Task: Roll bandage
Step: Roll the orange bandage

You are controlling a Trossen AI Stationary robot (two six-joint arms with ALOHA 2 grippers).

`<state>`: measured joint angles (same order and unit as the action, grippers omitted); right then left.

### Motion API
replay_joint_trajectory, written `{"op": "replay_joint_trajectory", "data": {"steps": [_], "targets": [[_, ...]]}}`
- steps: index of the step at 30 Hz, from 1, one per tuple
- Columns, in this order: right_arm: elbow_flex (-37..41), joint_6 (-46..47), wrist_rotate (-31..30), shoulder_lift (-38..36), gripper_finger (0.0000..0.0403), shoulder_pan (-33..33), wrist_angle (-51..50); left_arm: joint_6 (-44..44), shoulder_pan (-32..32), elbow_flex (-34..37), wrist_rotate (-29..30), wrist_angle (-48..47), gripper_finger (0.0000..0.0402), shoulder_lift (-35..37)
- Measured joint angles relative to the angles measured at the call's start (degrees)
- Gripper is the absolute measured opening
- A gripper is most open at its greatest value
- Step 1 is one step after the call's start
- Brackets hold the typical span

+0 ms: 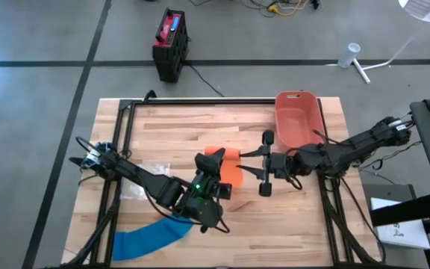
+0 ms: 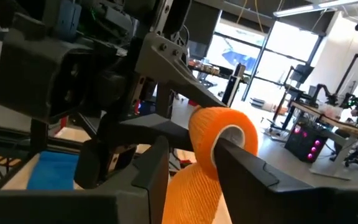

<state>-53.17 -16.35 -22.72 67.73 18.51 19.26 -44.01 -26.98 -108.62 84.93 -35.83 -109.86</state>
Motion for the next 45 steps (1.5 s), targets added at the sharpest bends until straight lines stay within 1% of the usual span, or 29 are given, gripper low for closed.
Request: {"op": "replay_joint_trajectory", "data": {"steps": [7, 13, 19, 22, 25, 29, 32, 34, 38, 39, 40, 42, 44, 45], "targets": [[0.0, 0.01, -1.35, 0.64, 0.0111, -0.83, 1.36, 0.1, 0.04, 0.02, -0.39, -0.09, 0.0121, 0.04], [0.0, 5.69, -1.09, 0.69, 0.0097, -2.02, 1.73, 0.09, 0.17, 0.02, -2.45, -0.03, 0.0121, 0.13], [0.0, 7.42, -1.14, 0.76, 0.0075, -2.28, 0.94, -0.27, 0.37, 0.02, -3.24, -0.07, 0.0121, 0.13], [0.0, 8.07, 0.13, 0.76, 0.0057, -2.32, 0.78, -0.24, 0.37, 0.02, -3.78, -0.03, 0.0124, 0.13], [0.0, 8.34, 0.77, 0.76, 0.0036, -2.3, 0.39, 0.16, 0.37, 0.02, -5.45, -0.03, 0.0135, 0.16], [0.0, 8.25, 1.19, 0.46, 0.0011, -2.28, -2.0, 1.67, 0.39, 0.02, -6.71, 0.09, 0.0163, 0.16], [0.0, 6.48, 2.21, 0.25, 0.0008, -2.32, -3.37, 1.88, 0.0, 0.0, -7.65, 0.6, 0.0187, 0.11], [0.0, 4.66, 2.13, -0.31, 0.0008, -2.27, -4.28, 1.91, -0.74, 0.0, -6.09, 0.7, 0.0204, 0.11], [-0.09, 0.71, 2.03, -4.37, 0.0007, -1.93, -7.37, 1.58, -3.15, -0.04, 3.11, 0.53, 0.0235, 0.5], [-0.29, 0.37, 2.04, -5.65, 0.0006, -1.89, -8.6, 1.6, -3.97, -0.04, 4.31, 0.43, 0.0241, 0.75], [-0.51, 0.04, 2.06, -6.96, 0.0006, -1.75, -9.98, 2.44, -4.9, -0.04, 4.36, 0.36, 0.0248, 1.07], [-0.68, -1.65, 2.12, -9.33, 0.0006, -1.27, -11.81, 9.24, -6.83, -0.04, 3.4, -0.04, 0.0259, 2.22], [-0.68, -3.9, 3.67, -11.54, 0.0006, -0.6, -12.85, 22.22, -7.99, -0.09, -0.65, -3.07, 0.0267, 3.97], [-0.68, -4.71, 5.18, -12.51, 0.0005, -0.29, -13.07, 30.35, -8.35, -0.11, -4.3, -6.34, 0.027, 5.18]]}}
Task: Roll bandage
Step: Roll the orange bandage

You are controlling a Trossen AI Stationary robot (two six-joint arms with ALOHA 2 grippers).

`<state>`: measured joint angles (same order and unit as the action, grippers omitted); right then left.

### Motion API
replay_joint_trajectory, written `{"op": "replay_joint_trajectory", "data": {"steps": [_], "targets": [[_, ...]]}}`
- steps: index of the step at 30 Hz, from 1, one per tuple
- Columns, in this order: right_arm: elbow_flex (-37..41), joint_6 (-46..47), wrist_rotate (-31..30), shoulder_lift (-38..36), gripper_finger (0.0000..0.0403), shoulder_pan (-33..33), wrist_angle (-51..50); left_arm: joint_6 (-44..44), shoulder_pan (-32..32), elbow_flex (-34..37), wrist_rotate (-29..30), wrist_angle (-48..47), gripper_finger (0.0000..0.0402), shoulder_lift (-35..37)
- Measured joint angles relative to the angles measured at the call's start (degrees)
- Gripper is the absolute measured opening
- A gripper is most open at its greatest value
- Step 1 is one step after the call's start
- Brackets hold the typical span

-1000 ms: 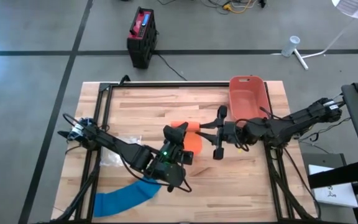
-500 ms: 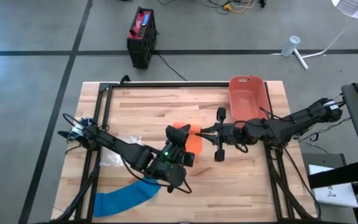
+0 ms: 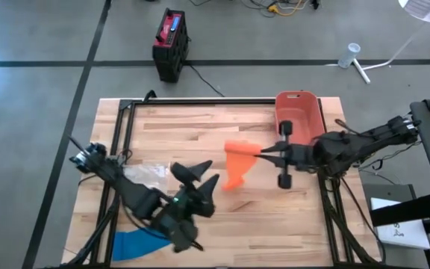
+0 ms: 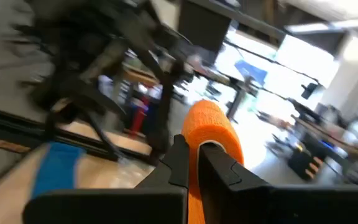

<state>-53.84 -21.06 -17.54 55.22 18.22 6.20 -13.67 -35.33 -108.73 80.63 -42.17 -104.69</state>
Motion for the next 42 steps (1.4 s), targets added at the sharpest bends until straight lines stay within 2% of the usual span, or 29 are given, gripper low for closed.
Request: {"op": "replay_joint_trajectory", "data": {"steps": [2, 4, 7, 10, 14, 16, 20, 23, 28, 31, 36, 42], "targets": [[0.0, -0.94, 3.62, -1.42, 0.0005, 0.64, -0.28, 16.75, 0.15, 0.7, -7.39, -6.6, 0.0275, 2.11], [0.0, -0.99, 7.69, -2.09, 0.0005, 0.95, 0.36, 29.1, 0.97, 3.09, -10.76, -11.0, 0.0277, 3.34], [0.0, -0.59, 12.2, -1.55, 0.0005, 1.03, 3.04, 34.41, 2.01, 10.28, -11.59, -6.94, 0.028, 4.49], [0.02, -0.65, 13.41, 0.09, 0.0005, 1.01, 5.33, 30.49, 3.14, 17.84, -14.52, 6.93, 0.0285, 5.49], [-1.06, -1.99, 13.48, 2.41, 0.0005, 1.01, 5.8, 20.19, 4.75, 25.92, -24.05, 27.61, 0.0293, 6.35], [-2.59, -1.94, 13.88, 3.31, 0.0005, 1.03, 5.99, 17.37, 5.21, 28.43, -26.21, 32.21, 0.0295, 6.98], [-5.76, -1.92, 20.25, 4.0, 0.0006, 1.3, 3.31, 16.14, 5.76, 32.85, -26.17, 37.65, 0.0294, 10.03], [-7.4, -2.04, 20.74, 4.64, 0.0006, 1.29, 0.94, 15.62, 6.72, 37.53, -26.84, 46.15, 0.0288, 11.74], [-7.54, -5.54, 20.48, 6.66, 0.0007, 1.25, -0.11, 14.42, 10.57, 47.71, -41.72, 69.24, 0.0271, 12.36], [-7.7, -7.34, 20.5, 7.96, 0.0007, 1.27, -0.01, 14.19, 12.07, 52.75, -47.8, 80.48, 0.0256, 11.83], [-8.28, -7.46, 18.34, 8.85, 0.0007, 1.17, -0.31, 16.0, 12.96, 57.55, -51.21, 90.48, 0.0225, 11.83], [-8.44, -7.92, 16.47, 8.74, 0.0008, 0.73, 0.59, 16.94, 12.96, 58.62, -51.66, 91.08, 0.0151, 11.83]]}}
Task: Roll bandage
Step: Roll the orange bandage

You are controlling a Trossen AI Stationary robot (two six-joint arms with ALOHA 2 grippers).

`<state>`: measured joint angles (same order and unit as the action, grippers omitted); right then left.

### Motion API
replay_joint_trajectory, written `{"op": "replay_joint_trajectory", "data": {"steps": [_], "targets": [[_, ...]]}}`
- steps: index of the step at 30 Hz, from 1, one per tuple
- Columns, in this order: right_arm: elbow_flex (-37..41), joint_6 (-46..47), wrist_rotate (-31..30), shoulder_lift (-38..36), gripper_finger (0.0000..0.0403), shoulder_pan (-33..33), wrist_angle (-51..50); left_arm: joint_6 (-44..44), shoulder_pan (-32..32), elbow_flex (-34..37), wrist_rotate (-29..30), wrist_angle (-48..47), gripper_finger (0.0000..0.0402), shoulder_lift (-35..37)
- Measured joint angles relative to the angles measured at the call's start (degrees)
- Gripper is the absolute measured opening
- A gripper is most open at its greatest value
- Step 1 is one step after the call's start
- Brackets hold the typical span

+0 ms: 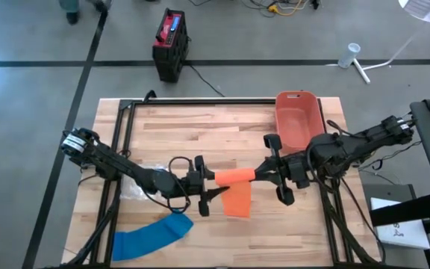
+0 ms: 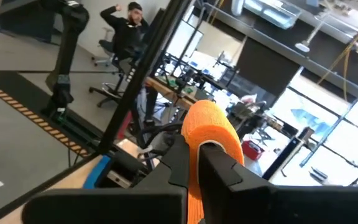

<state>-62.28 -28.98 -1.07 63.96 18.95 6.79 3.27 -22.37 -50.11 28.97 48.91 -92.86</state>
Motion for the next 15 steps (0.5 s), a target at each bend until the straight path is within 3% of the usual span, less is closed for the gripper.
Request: {"op": "replay_joint_trajectory", "data": {"steps": [8, 15], "targets": [[-0.14, 0.42, -0.61, 0.35, 0.0008, -0.24, 1.15, -0.16, 0.13, -0.74, -3.52, -1.55, 0.0013, -0.85], [-0.24, 0.4, -5.77, 0.28, 0.0008, -0.54, 1.25, 1.0, -0.77, -0.85, -4.28, -2.13, 0.0007, -0.85]]}}
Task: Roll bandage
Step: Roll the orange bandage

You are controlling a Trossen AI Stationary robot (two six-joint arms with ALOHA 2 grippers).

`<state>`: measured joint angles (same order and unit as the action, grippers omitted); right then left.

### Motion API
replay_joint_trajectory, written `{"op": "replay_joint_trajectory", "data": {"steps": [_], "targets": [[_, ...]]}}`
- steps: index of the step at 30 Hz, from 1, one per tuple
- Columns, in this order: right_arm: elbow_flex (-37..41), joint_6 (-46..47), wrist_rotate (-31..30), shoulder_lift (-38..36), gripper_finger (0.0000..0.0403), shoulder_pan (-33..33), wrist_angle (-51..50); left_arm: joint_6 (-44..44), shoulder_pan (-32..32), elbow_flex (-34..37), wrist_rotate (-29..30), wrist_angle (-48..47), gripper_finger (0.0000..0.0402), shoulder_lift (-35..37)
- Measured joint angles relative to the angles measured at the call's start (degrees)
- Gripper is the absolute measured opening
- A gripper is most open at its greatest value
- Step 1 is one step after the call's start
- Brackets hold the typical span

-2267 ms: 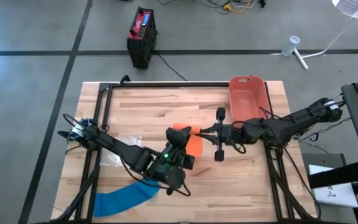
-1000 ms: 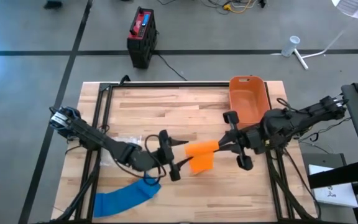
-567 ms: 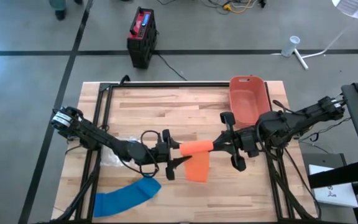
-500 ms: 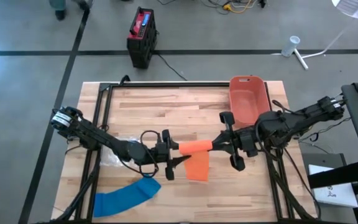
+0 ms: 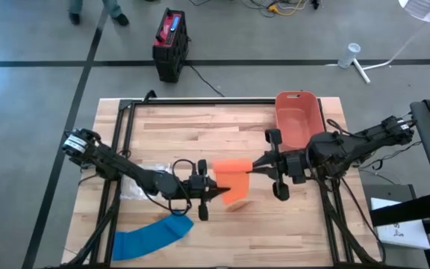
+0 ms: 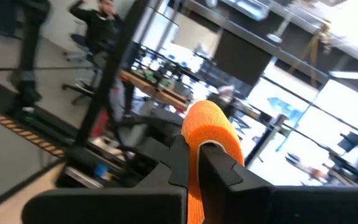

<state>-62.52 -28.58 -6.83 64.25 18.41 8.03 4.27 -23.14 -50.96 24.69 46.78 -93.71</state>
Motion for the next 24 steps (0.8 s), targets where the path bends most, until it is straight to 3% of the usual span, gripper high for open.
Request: {"op": "replay_joint_trajectory", "data": {"steps": [11, 18, 24], "targets": [[0.09, -1.94, -6.77, 0.07, 0.0008, -2.37, -0.63, 0.99, -3.04, 0.0, -8.79, 5.22, 0.0002, 0.0], [1.19, -0.84, -7.19, 0.07, 0.0008, -4.6, -2.56, -1.45, -4.23, -1.61, -10.28, 8.09, 0.0003, 0.02], [3.11, -0.41, -7.15, 0.07, 0.0008, -5.49, -3.58, -6.55, -3.98, -7.1, -20.79, 4.5, 0.0002, 0.07]]}}
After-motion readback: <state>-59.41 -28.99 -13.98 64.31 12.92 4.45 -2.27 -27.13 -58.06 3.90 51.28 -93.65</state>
